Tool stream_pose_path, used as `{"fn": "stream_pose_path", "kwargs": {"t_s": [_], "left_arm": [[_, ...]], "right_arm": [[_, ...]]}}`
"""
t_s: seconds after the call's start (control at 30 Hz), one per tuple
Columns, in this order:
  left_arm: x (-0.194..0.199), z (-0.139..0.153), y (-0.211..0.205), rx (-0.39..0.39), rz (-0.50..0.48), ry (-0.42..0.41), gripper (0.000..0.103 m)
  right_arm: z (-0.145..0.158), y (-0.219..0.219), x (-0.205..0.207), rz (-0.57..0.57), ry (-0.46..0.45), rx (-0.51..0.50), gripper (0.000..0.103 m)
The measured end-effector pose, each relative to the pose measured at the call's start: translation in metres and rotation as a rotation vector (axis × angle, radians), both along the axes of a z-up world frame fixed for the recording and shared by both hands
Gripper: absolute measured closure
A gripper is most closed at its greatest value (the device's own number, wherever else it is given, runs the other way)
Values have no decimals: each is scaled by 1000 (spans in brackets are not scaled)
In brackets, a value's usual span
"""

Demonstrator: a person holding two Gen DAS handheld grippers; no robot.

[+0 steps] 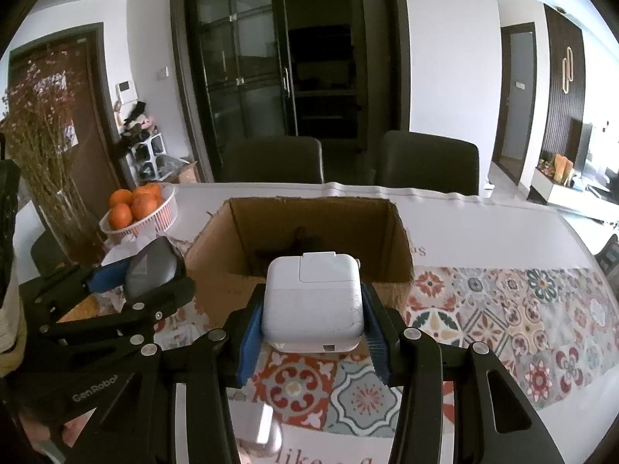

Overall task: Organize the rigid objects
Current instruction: 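Carry the Sika pouch and white adapter over the cardboard box with both grippers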

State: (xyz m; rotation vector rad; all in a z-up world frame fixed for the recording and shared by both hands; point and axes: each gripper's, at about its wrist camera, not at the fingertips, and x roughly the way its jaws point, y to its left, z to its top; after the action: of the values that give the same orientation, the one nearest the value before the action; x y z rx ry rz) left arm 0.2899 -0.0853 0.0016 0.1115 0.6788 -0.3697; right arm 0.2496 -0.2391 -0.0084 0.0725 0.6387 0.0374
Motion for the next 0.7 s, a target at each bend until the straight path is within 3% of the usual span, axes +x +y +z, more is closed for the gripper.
{"fn": "stream_pose_path", "kwargs": {"t_s": [0.4,0.7], "left_arm": [[39,11,-15,29,-16,24,49],[75,4,-25,86,-16,94,49]], "right_arm": [[9,-10,47,15,64,-11,56],[-1,-19,80,20,149,-7,56]]}}
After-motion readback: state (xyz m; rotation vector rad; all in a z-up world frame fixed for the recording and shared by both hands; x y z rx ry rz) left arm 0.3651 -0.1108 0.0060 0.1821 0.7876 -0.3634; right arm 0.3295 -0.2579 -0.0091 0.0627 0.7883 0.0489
